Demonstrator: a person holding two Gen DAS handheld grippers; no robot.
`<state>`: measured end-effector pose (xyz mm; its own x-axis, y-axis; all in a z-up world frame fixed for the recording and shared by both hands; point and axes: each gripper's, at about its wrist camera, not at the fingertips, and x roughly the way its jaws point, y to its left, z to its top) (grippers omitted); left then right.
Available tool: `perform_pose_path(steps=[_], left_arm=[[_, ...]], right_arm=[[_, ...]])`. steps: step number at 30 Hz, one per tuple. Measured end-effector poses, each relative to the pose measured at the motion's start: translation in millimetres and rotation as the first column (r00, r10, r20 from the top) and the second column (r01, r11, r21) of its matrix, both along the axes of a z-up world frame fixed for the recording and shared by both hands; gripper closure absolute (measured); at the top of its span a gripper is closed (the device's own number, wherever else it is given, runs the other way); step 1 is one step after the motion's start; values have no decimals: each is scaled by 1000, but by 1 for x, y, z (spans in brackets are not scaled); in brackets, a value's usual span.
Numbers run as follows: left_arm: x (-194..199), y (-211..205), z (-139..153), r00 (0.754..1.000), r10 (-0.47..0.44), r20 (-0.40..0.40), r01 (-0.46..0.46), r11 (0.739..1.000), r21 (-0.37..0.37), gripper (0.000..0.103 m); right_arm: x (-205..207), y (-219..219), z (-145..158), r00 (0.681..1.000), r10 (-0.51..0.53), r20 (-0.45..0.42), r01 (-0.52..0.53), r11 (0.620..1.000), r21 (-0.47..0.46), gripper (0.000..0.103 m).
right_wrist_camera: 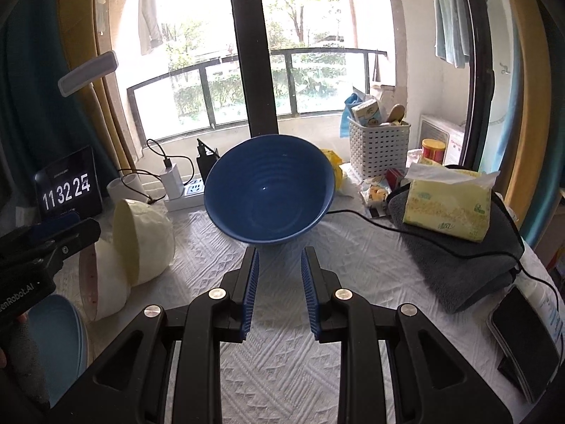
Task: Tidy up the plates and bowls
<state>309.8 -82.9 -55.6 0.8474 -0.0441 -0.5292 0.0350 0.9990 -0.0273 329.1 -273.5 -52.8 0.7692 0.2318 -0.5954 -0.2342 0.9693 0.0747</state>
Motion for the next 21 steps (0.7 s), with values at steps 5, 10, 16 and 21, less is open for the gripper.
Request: perform_pose_path(steps=[5,10,16,21], left_arm=[[7,-2,3,1000,-12,12,12,1000,-2,57],[18,-1,6,1000,-13,23,13,1000,-11,53],[32,1,4,1000,-4,24,5,999,-50,47],[44,-1,-2,1000,-12,7,12,997,-70,39]], right_arm=[[6,1,3,1000,3,14,-3,1000,3,76],[14,-1,5,1000,-3,24,3,1000,5,68],[25,-4,3,999,-15,30,15,1000,2,67],[34,-5,2,999,-21,29,21,1000,2,67]])
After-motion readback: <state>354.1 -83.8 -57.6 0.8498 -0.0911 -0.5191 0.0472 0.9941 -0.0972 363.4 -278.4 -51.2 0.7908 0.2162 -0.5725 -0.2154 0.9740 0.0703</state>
